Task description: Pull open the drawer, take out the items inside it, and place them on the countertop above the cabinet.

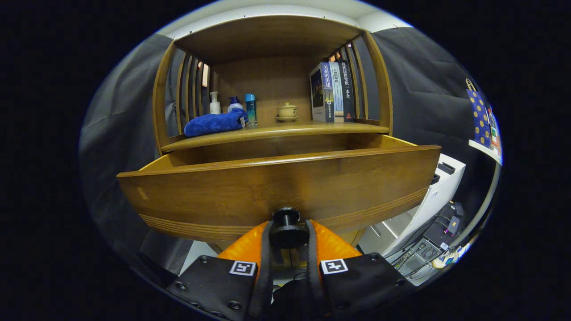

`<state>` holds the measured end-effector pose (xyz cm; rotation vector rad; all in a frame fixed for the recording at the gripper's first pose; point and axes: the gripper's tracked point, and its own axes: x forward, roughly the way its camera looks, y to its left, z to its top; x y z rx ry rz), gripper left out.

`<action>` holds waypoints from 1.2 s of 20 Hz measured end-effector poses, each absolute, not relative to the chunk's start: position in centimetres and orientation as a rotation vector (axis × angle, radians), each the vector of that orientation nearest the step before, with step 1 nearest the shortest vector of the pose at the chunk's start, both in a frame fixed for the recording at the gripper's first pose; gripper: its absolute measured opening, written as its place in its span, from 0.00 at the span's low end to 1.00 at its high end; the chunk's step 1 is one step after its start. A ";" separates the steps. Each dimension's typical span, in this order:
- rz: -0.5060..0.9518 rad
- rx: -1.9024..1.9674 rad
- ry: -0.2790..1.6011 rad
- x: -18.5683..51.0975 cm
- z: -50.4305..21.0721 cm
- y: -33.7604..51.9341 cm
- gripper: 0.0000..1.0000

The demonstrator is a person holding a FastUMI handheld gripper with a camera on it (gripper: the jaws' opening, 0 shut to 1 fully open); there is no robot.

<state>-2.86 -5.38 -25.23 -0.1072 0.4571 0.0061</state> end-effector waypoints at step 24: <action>-0.011 -0.051 0.428 -4.4 -20.7 -5.1 0.75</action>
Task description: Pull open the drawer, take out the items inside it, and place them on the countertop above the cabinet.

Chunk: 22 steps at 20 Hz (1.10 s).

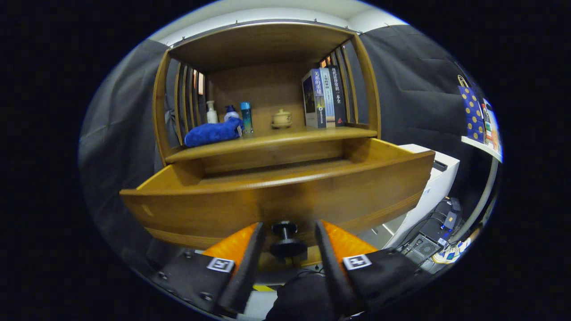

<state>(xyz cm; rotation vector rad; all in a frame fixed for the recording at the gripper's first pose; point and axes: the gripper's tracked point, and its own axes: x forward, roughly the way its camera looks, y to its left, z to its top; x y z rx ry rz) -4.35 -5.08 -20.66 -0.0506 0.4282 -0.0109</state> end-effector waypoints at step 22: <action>0.119 -0.198 0.814 8.8 -21.4 -2.4 0.99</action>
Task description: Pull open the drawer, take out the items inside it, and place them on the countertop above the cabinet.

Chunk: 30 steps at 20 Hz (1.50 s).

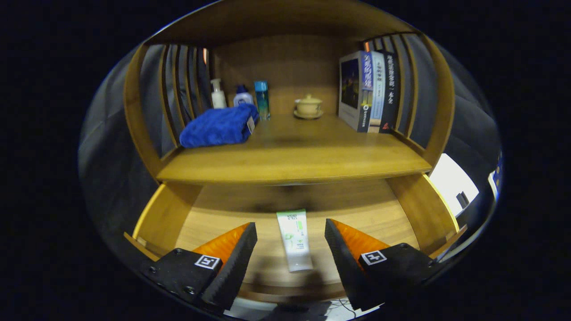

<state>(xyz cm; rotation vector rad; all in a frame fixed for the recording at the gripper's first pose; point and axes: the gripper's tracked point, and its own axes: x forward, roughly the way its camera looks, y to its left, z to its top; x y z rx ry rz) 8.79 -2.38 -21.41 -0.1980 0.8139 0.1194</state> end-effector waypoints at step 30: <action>0.178 -0.260 1.198 7.3 -20.6 -0.9 0.49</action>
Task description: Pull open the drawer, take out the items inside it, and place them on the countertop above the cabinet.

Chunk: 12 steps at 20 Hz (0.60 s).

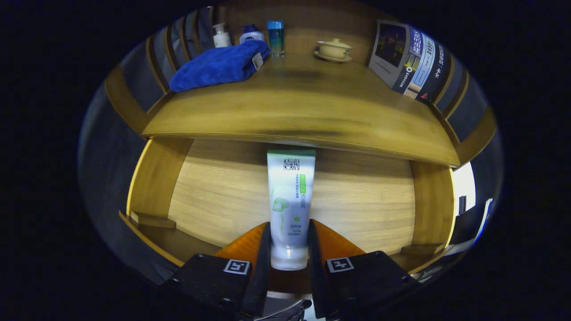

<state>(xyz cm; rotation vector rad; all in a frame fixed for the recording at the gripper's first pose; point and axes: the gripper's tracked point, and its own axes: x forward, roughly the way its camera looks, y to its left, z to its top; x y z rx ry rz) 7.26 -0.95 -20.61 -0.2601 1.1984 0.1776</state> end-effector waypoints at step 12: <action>0.227 -0.219 1.076 7.8 -12.9 0.7 0.49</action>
